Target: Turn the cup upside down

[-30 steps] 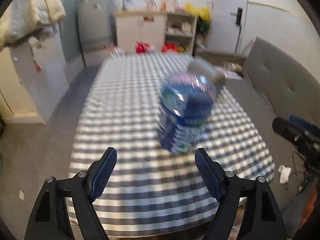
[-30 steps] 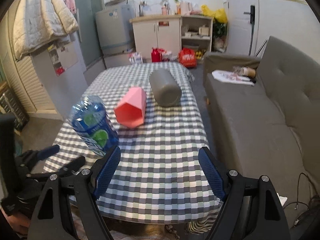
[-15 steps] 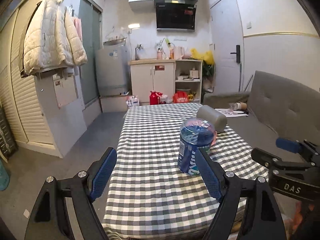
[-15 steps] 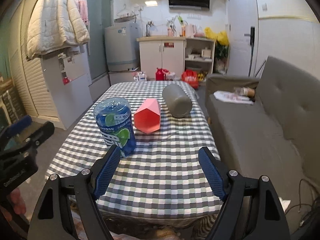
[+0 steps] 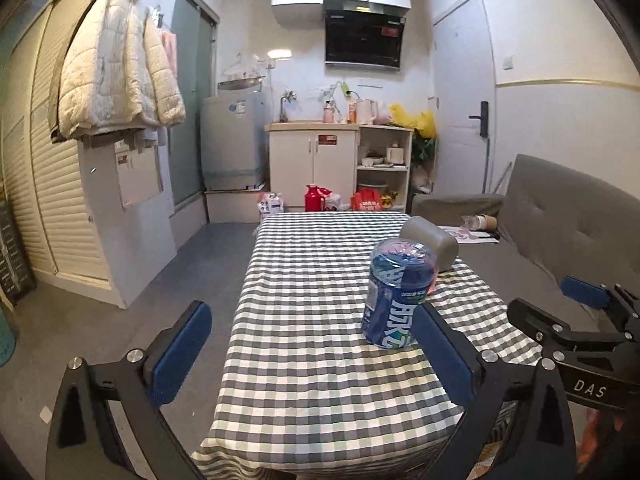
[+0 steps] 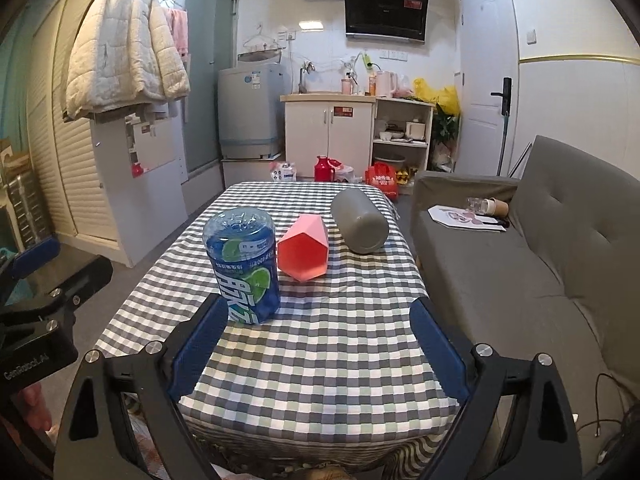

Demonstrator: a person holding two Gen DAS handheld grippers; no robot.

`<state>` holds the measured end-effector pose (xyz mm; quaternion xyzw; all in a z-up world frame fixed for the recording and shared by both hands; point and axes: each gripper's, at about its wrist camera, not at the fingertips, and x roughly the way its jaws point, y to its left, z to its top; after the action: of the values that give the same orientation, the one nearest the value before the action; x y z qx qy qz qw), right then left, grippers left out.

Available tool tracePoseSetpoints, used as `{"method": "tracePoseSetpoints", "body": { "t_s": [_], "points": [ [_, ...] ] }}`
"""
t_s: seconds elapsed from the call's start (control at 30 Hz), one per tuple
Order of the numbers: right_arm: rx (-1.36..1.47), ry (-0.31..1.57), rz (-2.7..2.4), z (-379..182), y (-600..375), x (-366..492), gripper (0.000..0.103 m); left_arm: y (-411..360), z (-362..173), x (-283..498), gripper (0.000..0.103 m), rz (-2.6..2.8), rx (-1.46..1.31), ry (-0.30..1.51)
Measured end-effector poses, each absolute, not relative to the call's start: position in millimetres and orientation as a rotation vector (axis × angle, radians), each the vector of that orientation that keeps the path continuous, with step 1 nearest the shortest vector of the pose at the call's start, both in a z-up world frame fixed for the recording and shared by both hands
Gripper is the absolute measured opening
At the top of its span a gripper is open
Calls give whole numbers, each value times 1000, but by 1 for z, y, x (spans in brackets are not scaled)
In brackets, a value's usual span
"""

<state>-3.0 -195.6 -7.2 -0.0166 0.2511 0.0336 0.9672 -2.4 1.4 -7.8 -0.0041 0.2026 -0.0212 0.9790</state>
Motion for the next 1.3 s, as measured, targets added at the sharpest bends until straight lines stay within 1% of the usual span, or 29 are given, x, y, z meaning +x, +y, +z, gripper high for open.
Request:
{"method": "tracePoseSetpoints", "body": {
  "t_s": [0.07,0.1,1.3],
  "points": [
    [-33,511,65,-8,-196,-3,102,3,-9,-2,103,-39,-19,421],
    [-31,508,63,-8,-196,-4,103,4,-9,-2,103,-34,-20,426],
    [-6,505,50,-7,-204,-4,103,4,-10,-1,103,-27,-8,454]
  ]
}}
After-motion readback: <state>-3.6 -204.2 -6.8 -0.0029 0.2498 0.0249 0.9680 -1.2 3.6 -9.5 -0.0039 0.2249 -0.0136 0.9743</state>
